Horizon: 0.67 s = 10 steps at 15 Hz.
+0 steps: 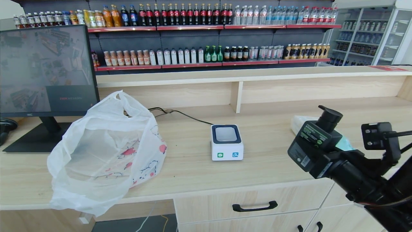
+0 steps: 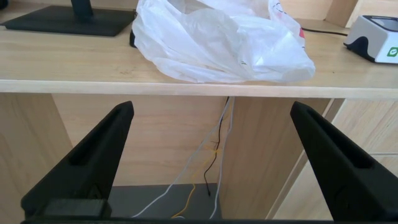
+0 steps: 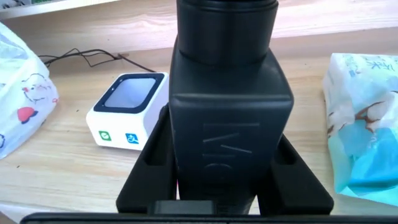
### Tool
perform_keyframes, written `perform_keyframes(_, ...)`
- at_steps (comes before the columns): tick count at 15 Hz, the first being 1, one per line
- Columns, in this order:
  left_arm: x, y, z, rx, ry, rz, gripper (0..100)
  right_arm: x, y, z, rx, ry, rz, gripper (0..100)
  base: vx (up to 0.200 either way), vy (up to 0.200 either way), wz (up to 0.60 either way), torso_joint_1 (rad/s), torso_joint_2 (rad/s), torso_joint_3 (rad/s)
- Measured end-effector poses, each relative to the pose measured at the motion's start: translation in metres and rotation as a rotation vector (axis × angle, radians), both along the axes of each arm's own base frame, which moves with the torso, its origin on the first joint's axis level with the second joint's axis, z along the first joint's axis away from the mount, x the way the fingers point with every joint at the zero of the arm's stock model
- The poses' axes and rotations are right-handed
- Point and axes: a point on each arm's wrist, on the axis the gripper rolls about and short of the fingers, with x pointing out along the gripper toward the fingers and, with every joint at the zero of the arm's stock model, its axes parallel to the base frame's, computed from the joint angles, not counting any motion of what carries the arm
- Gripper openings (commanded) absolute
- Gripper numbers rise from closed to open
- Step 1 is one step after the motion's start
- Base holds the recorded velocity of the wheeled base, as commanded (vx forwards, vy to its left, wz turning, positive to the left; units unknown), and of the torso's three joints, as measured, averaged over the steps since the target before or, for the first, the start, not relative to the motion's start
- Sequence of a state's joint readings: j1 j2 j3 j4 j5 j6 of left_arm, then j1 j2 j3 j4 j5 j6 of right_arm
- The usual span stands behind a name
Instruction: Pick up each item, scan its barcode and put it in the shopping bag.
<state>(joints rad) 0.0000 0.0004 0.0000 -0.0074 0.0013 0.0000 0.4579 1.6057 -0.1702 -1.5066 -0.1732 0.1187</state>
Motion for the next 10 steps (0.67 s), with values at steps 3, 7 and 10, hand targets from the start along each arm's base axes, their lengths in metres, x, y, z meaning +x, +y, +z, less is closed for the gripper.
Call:
perform_keyframes(3,0.0,0.0,0.0,0.0,0.0,0.0,100,-0.022,-0.009,0.007,0.007,-0.038,0.057,0,0.0,0.0,0.0,0.0,0.0,0.0)
perform_keyframes(7,0.0,0.0,0.0,0.0,0.0,0.0,100,-0.036,-0.002,0.014,0.01,-0.08,0.255,0,0.0,0.0,0.0,0.0,0.0,0.0)
perform_keyframes(10,0.0,0.0,0.0,0.0,0.0,0.0,100,-0.036,0.005,0.02,0.048,-0.091,0.418,0,0.0,0.0,0.0,0.0,0.0,0.0)
